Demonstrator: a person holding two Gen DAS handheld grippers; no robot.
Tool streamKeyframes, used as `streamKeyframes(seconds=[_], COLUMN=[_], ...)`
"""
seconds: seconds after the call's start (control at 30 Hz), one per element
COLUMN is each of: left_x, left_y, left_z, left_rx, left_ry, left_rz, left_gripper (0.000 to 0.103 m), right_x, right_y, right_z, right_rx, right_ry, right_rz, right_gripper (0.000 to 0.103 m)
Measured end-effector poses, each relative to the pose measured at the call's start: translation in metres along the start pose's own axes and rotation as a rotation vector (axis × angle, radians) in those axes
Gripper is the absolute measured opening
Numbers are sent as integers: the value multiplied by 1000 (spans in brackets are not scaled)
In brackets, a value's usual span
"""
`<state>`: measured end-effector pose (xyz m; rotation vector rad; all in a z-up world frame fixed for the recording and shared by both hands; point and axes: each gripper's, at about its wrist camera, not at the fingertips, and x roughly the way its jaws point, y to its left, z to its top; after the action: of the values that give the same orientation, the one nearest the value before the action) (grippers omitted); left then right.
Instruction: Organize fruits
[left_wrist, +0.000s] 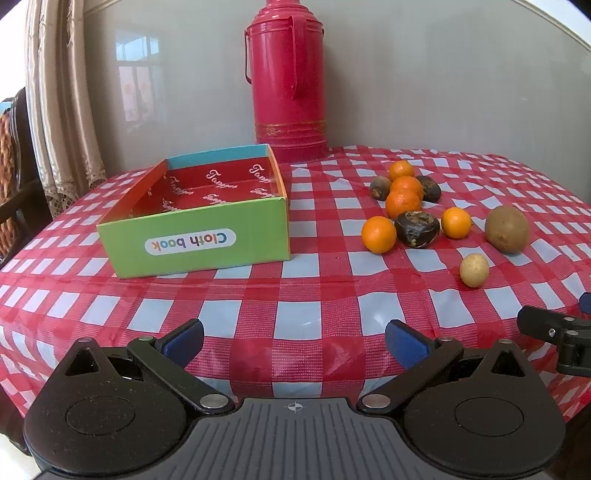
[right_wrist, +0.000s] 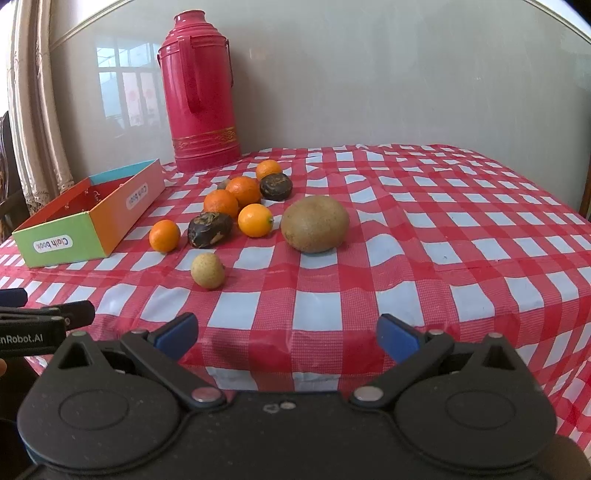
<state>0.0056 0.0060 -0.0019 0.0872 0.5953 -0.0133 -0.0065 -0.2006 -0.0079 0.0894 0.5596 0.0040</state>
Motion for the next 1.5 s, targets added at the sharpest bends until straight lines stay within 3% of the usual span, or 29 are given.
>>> streamKeyframes(seconds=[1.5], left_x=[-1], left_y=[1], left_z=[0], left_rx=[8], left_ry=[-11], left_rz=[7], left_gripper=[103], right_x=[1], right_y=[2], right_z=[-1], right_rx=[-10], right_ry=[5], right_rz=[5], right_gripper=[98])
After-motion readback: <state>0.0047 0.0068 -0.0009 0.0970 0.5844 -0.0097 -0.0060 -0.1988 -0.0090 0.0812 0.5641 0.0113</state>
